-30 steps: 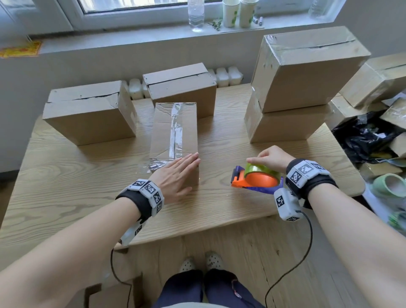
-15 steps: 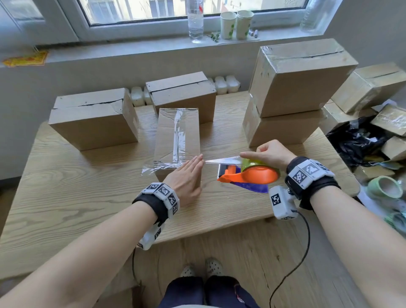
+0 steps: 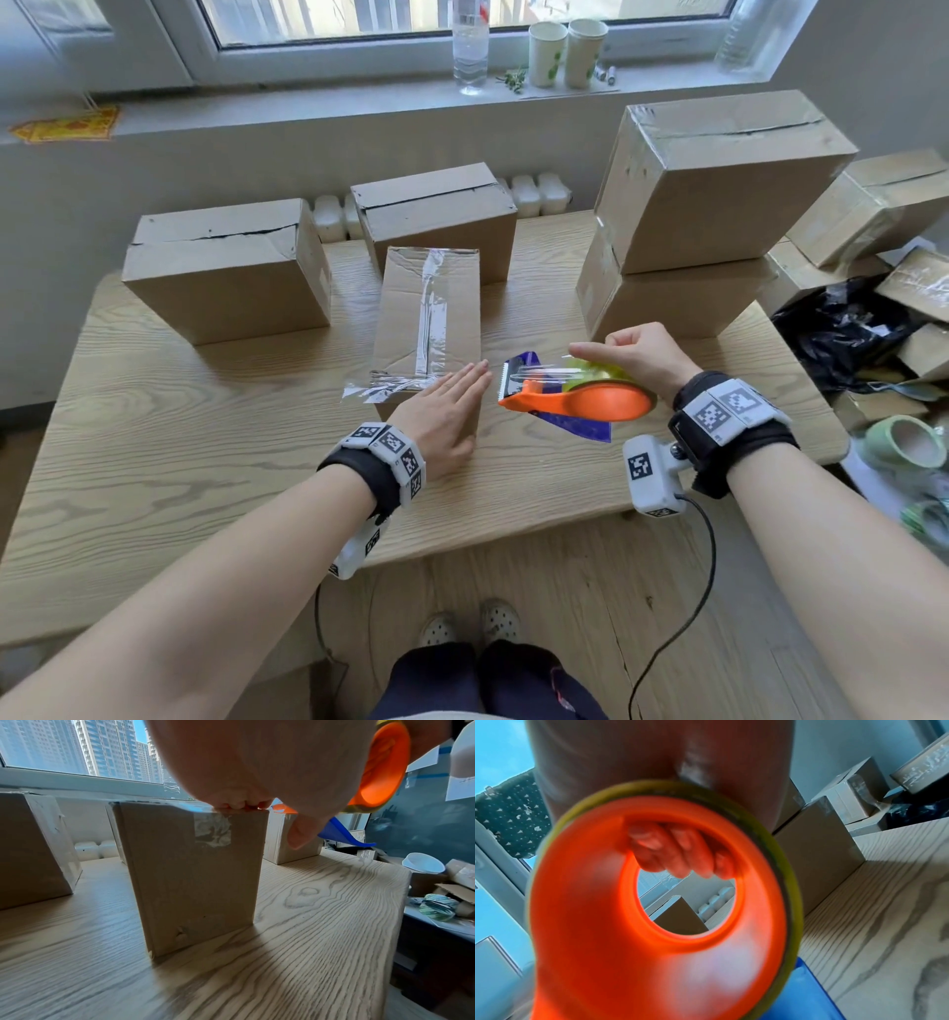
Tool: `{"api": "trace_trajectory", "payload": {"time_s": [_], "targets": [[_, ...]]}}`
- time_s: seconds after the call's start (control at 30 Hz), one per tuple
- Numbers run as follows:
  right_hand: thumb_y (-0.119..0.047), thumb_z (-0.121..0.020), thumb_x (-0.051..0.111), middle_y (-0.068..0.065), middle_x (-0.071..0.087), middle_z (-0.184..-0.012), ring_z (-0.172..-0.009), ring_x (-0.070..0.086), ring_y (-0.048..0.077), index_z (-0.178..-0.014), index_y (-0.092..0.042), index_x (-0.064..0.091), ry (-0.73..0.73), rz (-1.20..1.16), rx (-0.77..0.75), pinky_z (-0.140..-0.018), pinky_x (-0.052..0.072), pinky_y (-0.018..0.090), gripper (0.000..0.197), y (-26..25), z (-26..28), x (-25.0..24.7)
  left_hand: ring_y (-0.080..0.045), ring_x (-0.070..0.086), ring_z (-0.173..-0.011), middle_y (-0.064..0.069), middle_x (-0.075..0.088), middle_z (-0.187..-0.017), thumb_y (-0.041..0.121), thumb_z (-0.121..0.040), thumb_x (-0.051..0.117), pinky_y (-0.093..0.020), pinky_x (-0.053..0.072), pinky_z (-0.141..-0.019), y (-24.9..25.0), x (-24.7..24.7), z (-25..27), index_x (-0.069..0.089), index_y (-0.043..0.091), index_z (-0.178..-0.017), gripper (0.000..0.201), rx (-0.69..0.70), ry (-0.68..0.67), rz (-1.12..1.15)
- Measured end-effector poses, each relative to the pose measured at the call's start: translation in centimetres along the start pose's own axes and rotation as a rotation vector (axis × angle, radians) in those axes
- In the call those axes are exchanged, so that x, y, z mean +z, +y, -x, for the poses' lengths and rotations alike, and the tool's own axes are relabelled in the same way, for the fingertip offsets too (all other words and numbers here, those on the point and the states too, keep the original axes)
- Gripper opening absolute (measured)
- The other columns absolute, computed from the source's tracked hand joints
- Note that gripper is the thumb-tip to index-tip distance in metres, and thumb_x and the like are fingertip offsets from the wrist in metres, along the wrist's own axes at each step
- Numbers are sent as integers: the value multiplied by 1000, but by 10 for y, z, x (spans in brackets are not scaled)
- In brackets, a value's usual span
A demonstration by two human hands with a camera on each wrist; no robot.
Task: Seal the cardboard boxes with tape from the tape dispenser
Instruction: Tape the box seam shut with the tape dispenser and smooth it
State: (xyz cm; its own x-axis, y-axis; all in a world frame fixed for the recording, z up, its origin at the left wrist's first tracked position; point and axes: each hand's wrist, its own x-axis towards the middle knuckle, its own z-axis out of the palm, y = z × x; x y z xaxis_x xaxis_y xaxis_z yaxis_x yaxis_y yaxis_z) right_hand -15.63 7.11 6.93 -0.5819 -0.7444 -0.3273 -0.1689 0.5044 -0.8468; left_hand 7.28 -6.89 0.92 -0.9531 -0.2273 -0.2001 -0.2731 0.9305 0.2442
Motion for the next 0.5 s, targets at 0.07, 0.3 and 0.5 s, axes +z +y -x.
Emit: {"api": "trace_trajectory", "payload": {"time_s": [0.07, 0.3, 0.5], "targets": [[-34, -71, 81, -10, 44, -39, -36, 41, 4, -48, -15, 45, 13, -14, -19, -40, 33, 15, 47, -1, 0, 2, -13, -6, -145, -2, -6, -158, 26, -87, 50, -26, -2, -118, -1, -1, -1, 0, 12, -150, 81, 4, -7, 2], [-26, -74, 79, -11, 47, -38, -37, 44, 2, -47, -12, 48, 34, -34, -72, -41, 35, 14, 43, -1, -2, 10, -12, -5, -145, -1, -6, -158, 25, -87, 51, -22, -6, -115, -4, -2, -3, 0, 14, -150, 82, 9, -10, 40], [-25, -74, 79, -8, 45, -40, -37, 42, 3, -49, -11, 47, 38, -47, -74, -40, 35, 14, 44, 1, -3, 11, -14, -5, -145, -1, -6, -158, 24, -86, 52, -26, -2, -118, -6, -4, -4, 0, 13, -149, 83, 17, -39, 67]]}}
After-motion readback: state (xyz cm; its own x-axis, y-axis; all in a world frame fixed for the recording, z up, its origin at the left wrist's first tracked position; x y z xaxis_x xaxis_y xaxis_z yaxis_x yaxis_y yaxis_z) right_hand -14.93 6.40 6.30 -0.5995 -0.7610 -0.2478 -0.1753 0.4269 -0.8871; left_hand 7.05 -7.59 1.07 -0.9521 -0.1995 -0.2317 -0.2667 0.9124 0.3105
